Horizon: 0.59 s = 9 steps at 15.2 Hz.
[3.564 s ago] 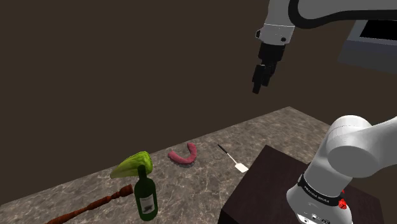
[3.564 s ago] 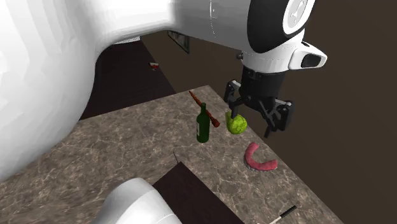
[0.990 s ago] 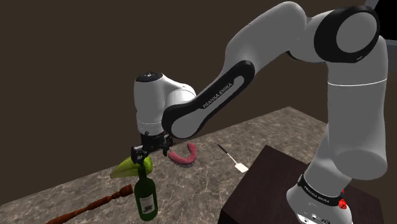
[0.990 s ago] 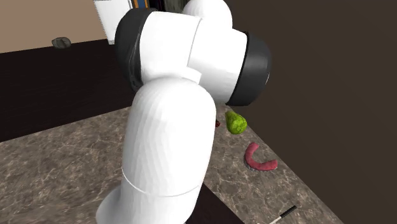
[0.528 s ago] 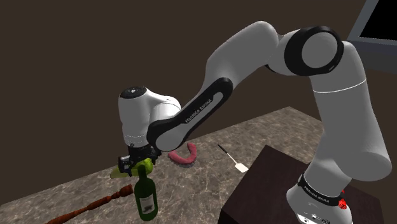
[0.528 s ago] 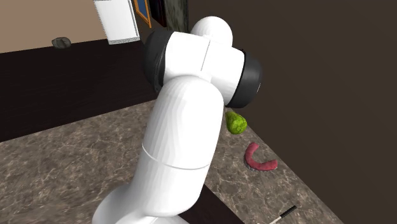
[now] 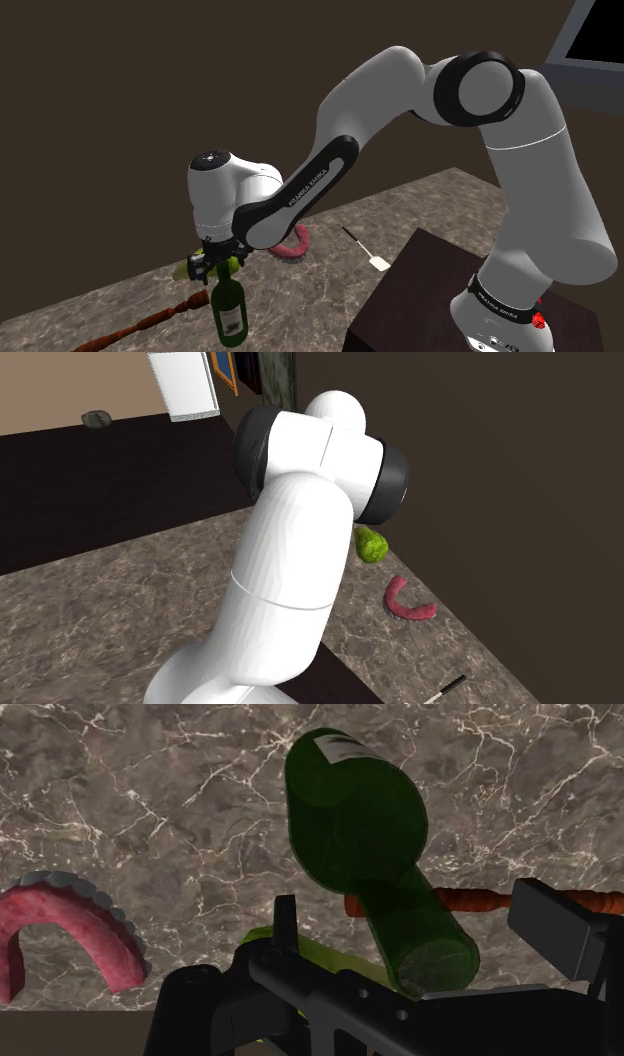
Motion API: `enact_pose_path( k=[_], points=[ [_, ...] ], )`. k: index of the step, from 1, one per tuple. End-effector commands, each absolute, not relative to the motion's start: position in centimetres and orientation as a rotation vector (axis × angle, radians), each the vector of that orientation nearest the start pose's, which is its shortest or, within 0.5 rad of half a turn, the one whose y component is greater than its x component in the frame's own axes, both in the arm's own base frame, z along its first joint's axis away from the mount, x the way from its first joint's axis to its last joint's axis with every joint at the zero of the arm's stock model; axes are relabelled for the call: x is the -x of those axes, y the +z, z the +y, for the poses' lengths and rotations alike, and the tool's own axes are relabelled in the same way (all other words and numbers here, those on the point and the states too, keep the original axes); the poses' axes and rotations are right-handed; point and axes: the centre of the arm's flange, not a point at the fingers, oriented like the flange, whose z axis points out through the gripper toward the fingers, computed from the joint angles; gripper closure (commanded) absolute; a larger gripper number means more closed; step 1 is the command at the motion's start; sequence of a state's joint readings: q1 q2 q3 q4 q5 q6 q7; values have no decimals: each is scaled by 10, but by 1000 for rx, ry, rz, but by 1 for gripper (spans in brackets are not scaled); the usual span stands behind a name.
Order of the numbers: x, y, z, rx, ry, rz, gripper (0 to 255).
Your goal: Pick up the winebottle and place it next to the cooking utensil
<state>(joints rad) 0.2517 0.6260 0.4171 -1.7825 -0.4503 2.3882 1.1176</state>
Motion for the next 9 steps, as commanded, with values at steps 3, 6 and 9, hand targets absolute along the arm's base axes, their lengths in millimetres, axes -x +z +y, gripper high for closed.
enact_pose_path(
  k=[3,6,9],
  points=[
    [-536,231,389,3125,-149,317,0],
    [-536,232,389,3125,-149,317,255],
    [-536,232,389,3125,-149,317,255]
  ],
)
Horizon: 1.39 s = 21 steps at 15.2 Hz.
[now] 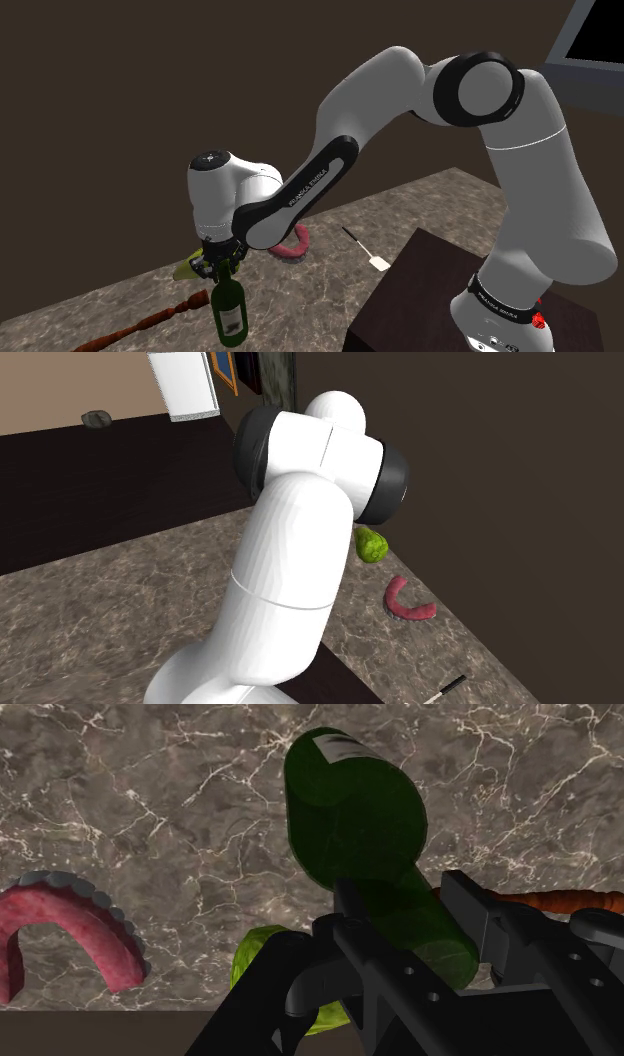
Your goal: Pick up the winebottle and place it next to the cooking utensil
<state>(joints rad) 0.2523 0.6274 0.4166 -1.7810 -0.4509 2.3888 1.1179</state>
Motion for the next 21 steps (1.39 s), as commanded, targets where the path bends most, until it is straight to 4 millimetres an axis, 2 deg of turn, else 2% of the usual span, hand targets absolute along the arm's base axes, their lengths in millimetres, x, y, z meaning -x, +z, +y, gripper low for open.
enact_pose_path(
  k=[1,5,21],
  points=[
    [-536,232,389,3125,-149,317,255],
    [-536,231,389,3125,-149,317,255],
    [-536,316,389,3125,-149,317,255]
  ],
)
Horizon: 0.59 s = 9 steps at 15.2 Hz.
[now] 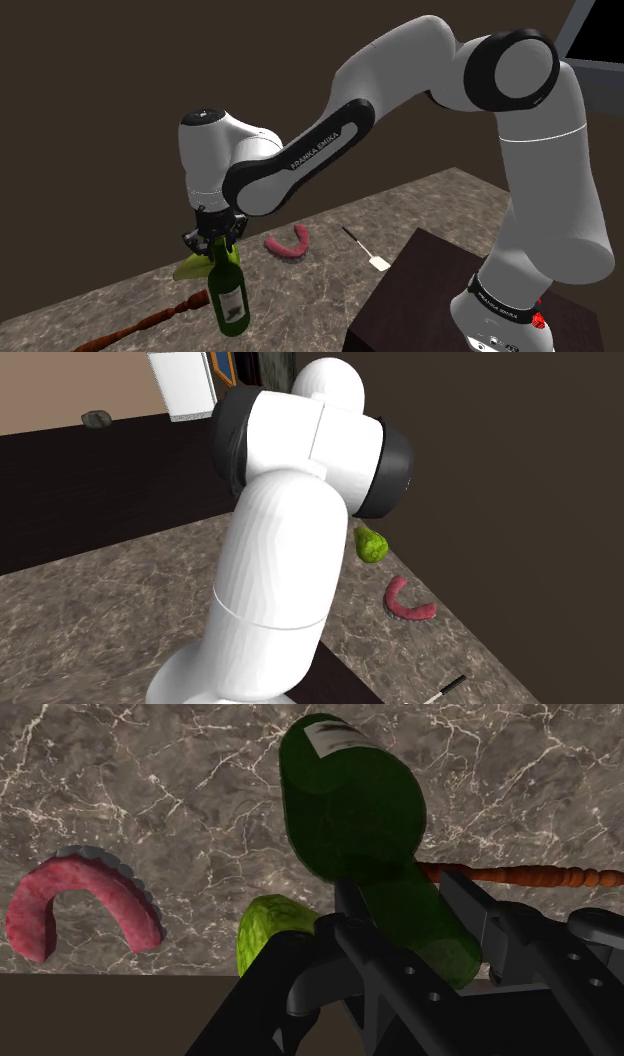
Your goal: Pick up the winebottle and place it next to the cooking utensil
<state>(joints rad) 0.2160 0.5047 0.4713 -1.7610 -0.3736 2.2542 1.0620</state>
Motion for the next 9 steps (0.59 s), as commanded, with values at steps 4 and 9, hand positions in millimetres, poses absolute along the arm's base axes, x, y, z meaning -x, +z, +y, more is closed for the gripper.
enact_pose_path(
  k=[4,9],
  points=[
    [-536,337,389,3125,-149,317,255],
    [-536,364,389,3125,-149,317,255]
  ],
)
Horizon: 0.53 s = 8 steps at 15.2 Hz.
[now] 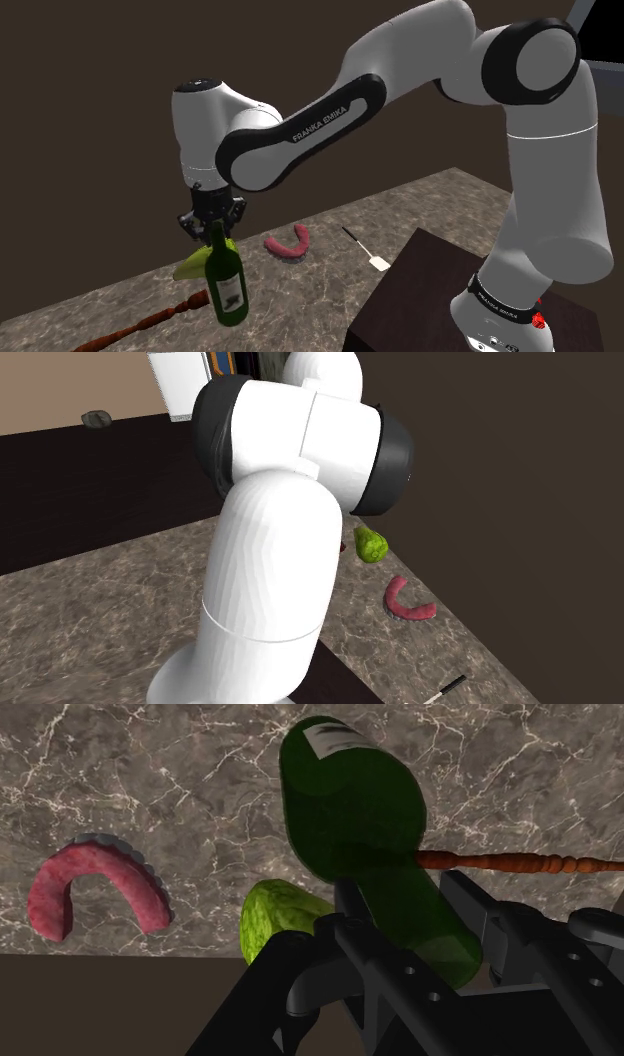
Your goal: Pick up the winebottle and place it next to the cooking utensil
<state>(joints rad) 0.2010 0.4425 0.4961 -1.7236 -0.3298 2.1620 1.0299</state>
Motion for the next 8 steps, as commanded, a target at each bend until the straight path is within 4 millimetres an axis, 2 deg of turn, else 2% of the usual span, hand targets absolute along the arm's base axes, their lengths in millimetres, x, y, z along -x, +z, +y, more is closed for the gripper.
enact_pose_path(
  k=[1,8],
  points=[
    [-536,369,389,3125,-149,317,255],
    [-536,406,389,3125,-149,317,255]
  ],
)
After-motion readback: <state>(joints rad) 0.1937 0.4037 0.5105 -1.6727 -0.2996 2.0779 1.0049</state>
